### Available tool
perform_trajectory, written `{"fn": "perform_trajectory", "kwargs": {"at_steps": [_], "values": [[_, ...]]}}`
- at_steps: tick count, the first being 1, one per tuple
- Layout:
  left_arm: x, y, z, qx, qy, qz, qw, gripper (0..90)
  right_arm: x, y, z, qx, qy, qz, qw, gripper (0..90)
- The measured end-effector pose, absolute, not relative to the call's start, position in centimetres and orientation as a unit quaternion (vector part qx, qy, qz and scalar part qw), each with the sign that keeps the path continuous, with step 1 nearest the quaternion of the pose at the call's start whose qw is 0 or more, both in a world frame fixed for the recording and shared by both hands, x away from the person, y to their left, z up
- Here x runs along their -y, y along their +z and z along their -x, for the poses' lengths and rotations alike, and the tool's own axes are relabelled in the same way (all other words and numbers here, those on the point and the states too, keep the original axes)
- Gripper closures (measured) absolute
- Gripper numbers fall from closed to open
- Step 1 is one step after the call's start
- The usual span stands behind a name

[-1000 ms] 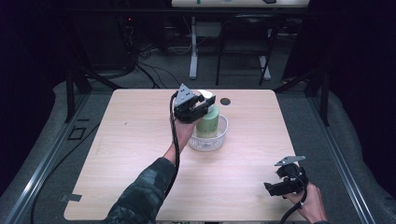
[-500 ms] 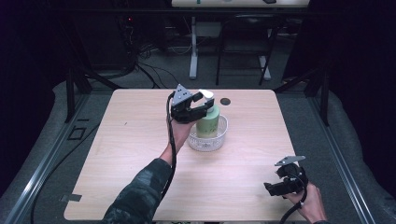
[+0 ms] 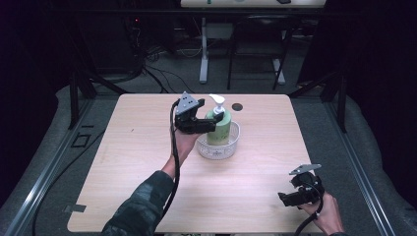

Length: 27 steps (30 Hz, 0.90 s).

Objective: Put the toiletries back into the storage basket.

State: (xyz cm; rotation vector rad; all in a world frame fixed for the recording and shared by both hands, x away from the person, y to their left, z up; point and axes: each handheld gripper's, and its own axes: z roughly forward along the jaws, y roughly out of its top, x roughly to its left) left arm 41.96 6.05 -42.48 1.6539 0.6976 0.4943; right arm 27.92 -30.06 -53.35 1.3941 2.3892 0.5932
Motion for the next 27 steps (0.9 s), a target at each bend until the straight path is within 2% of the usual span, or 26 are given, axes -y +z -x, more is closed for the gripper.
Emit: {"fn": "perform_trajectory", "kwargs": {"at_steps": [4,18,27], "values": [[-7.0,-42.1,-41.3,-0.308,0.211,-0.713,0.593,10.6,30.1,-53.4,-27.9,-0.834,0.206,-0.487,0.156,8.0],[-9.6,-41.6,-37.9,-0.307,0.221,-0.712,0.591,7.6,30.2,-53.3,-27.7,-0.834,0.202,-0.489,0.159,8.1],[-11.1,-42.6,-35.3,-0.309,0.219,-0.728,0.571,4.2,30.2,-53.3,-27.6,-0.832,0.201,-0.491,0.161,8.1]]}}
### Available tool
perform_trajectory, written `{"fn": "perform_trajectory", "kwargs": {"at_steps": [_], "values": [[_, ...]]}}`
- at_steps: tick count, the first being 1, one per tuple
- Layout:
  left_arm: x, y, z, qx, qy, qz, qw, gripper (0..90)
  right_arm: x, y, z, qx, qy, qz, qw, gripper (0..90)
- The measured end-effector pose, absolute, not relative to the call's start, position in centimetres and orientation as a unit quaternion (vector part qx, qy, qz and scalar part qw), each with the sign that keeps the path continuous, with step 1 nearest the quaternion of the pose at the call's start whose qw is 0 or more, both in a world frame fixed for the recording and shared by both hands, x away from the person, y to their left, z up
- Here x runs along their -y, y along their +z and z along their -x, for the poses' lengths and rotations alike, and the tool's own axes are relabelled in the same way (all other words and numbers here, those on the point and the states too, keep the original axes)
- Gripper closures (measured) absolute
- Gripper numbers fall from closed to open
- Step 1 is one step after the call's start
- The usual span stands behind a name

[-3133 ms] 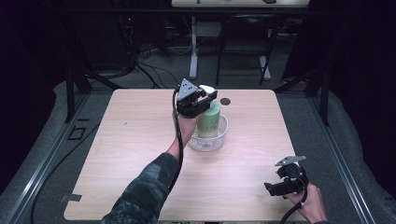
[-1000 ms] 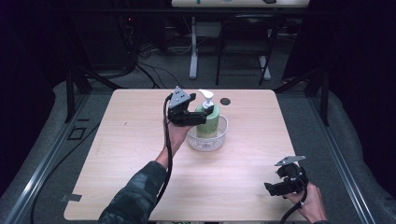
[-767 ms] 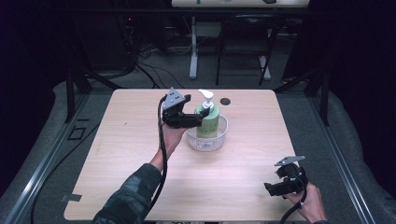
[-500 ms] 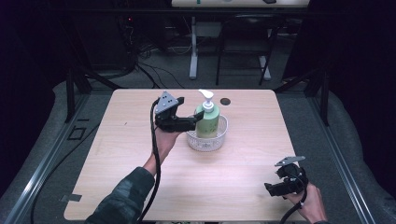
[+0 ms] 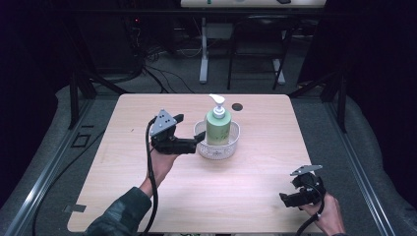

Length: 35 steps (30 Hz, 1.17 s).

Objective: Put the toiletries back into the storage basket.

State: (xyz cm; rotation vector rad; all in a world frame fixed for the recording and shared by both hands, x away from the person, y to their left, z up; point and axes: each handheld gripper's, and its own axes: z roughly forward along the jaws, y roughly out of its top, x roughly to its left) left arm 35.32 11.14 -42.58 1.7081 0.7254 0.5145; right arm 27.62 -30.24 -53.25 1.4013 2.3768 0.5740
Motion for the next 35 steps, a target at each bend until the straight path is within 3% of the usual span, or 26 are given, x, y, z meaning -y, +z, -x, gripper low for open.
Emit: {"fn": "perform_trajectory", "kwargs": {"at_steps": [21,35], "values": [[-14.5,-46.0,-30.9,-0.325,0.214,-0.749,0.536,0.2,30.2,-53.1,-27.5,-0.832,0.202,-0.490,0.164,8.1],[-15.6,-47.8,-30.9,-0.345,0.221,-0.763,0.500,0.1,30.4,-53.2,-27.6,-0.832,0.202,-0.489,0.165,7.8]]}}
